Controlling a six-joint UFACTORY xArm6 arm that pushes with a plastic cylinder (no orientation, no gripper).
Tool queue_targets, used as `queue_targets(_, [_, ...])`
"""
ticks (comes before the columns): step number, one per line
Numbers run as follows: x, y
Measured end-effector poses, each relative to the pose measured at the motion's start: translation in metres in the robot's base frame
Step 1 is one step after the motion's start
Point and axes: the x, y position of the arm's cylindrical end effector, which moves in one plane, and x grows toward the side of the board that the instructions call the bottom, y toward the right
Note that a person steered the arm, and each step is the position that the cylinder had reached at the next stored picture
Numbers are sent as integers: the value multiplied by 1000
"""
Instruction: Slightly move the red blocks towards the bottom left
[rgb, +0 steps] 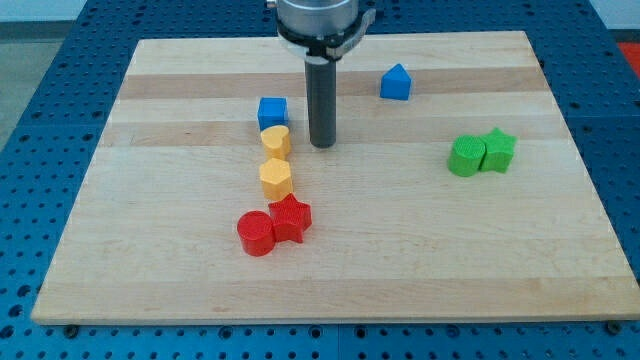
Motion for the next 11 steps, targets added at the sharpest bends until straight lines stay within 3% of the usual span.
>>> queue_targets(2, [74, -1])
queue_targets(5, [130, -22])
queue_targets(11, [114, -52])
